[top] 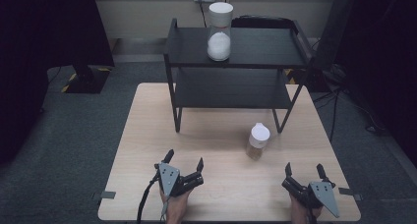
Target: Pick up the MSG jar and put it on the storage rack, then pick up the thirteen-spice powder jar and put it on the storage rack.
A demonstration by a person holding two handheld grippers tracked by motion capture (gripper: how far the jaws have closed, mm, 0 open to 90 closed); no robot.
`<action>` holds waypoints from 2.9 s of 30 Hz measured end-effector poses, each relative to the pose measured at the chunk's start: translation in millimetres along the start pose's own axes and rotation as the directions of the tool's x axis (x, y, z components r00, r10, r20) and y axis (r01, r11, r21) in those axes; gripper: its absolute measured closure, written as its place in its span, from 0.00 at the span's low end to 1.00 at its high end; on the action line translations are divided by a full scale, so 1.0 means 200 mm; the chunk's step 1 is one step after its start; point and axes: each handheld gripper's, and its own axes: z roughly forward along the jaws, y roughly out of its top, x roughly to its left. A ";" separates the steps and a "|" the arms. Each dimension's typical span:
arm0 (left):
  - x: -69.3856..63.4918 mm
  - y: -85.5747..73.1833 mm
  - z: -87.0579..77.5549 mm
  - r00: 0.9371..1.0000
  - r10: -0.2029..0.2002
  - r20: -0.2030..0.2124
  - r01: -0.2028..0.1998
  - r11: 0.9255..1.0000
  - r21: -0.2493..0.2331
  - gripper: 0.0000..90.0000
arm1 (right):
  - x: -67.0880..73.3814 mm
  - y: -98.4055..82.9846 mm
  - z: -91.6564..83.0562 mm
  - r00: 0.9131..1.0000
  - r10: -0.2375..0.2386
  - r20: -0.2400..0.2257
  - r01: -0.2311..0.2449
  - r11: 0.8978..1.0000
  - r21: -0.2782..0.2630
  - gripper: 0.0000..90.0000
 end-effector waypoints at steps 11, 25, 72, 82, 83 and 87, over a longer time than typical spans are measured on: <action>-0.01 -0.06 -0.04 0.996 0.050 -0.077 -0.050 0.999 -0.003 0.00 | 0.00 0.00 0.00 1.000 0.003 0.001 -0.003 1.000 -0.003 0.01; -0.07 -0.13 -0.03 0.981 0.124 -0.147 -0.127 0.992 -0.014 0.00 | 0.00 -0.01 0.00 1.000 0.003 -0.003 -0.003 1.000 -0.005 0.01; -0.10 -0.14 -0.03 0.977 0.130 -0.166 -0.135 0.991 -0.019 0.00 | -0.02 0.00 0.00 1.000 -0.008 -0.027 0.008 1.000 0.000 0.00; -0.10 -0.14 -0.03 0.977 0.131 -0.167 -0.136 0.991 -0.020 0.00 | -0.06 0.10 0.02 0.997 0.004 -0.081 -0.006 1.000 -0.021 0.00; -0.10 -0.14 -0.03 0.977 0.131 -0.167 -0.136 0.991 -0.019 0.00 | -0.06 0.12 0.02 0.996 0.001 -0.089 -0.003 1.000 -0.031 0.00; -0.10 -0.14 -0.03 0.977 0.131 -0.167 -0.136 0.991 -0.019 0.00 | -0.04 0.18 0.07 0.991 -0.016 -0.133 0.008 0.998 -0.056 0.00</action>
